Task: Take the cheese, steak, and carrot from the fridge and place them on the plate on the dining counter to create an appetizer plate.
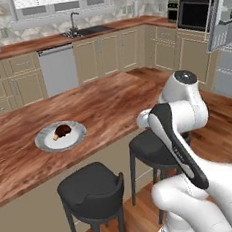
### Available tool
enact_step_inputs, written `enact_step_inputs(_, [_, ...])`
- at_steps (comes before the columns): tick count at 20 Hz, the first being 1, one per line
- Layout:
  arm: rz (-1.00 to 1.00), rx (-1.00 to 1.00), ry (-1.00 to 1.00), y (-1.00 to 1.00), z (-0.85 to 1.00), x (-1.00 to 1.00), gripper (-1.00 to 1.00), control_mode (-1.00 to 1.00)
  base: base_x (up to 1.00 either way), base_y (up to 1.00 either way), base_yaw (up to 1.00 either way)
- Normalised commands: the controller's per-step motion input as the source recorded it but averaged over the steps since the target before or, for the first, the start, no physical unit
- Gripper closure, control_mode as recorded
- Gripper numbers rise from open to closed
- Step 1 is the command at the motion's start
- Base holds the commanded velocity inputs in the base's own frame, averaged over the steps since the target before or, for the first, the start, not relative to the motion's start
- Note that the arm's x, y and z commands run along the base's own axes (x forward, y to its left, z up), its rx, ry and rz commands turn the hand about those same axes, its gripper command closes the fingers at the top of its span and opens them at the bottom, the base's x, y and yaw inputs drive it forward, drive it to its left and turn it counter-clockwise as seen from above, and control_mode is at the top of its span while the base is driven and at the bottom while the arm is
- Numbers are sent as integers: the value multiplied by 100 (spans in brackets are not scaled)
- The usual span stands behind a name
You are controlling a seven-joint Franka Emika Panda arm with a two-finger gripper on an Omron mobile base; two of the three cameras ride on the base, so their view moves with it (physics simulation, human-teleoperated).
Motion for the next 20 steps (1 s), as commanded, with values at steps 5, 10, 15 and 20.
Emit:
enact_step_inputs(5, [0,0,0,0,0,0,-100,100,-73,-86,-12])
enact_step_inputs(10, [0,0,0,0,0,0,-100,100,-14,-77,-47])
enact_step_inputs(15, [0,0,0,0,0,0,-100,100,2,-70,-65])
enact_step_inputs(20, [0,0,0,0,0,0,-100,100,17,-49,-71])
